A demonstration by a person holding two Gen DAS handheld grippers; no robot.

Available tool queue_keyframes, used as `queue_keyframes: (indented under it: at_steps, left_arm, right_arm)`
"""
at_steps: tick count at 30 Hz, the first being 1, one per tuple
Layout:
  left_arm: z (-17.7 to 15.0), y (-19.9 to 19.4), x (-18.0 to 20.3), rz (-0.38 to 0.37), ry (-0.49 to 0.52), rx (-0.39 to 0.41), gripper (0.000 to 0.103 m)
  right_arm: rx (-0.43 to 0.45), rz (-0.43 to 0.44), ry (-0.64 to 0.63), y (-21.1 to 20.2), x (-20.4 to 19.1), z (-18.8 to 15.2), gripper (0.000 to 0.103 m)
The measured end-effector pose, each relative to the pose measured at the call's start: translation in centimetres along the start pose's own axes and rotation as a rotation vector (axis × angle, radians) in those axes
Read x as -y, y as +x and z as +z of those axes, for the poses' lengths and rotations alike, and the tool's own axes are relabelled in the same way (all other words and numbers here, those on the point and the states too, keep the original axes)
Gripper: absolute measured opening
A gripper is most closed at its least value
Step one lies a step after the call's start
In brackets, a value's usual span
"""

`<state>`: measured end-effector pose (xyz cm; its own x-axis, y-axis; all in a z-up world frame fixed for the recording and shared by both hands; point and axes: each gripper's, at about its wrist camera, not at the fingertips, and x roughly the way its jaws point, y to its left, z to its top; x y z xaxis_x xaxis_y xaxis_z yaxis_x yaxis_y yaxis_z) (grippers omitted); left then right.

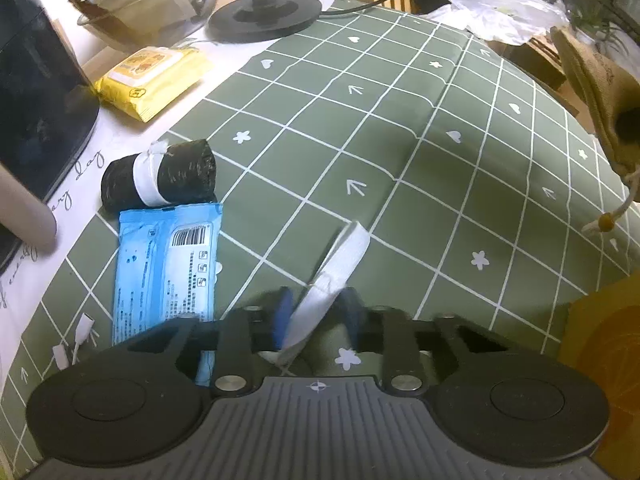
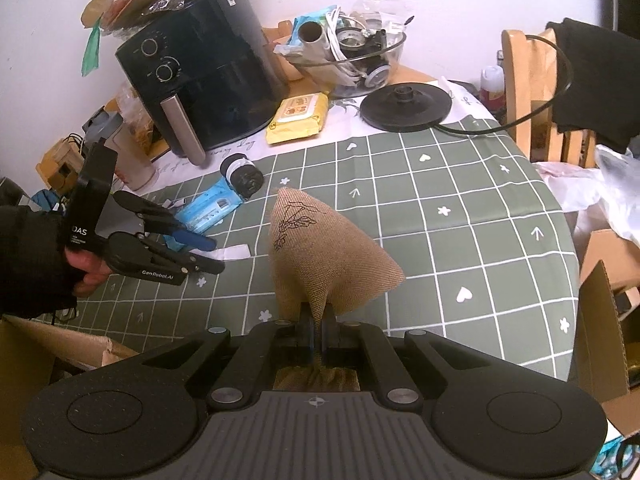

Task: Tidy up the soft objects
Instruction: 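Grasp the white strip with the left gripper while the right gripper holds the pouch, then carry the white strip and tan pouch over the cardboard box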

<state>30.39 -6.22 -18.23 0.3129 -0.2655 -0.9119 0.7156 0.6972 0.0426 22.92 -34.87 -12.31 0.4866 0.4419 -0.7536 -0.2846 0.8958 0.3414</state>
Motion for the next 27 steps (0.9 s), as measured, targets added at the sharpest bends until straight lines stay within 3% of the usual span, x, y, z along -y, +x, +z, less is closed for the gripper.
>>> queue_keyframes:
  at_steps: [10, 27]
  left_arm:
    - [0.7, -1.3, 0.3, 0.012, -0.017, 0.01, 0.01]
    - [-0.4, -10.5, -0.1, 0.075, -0.138, 0.133, 0.01]
  right_arm:
    - [0.013, 0.006, -0.014, -1.0, -0.3, -0.3, 0.006]
    - [0.064, 0.039, -0.09, -4.7, -2.9, 1.3, 0.006]
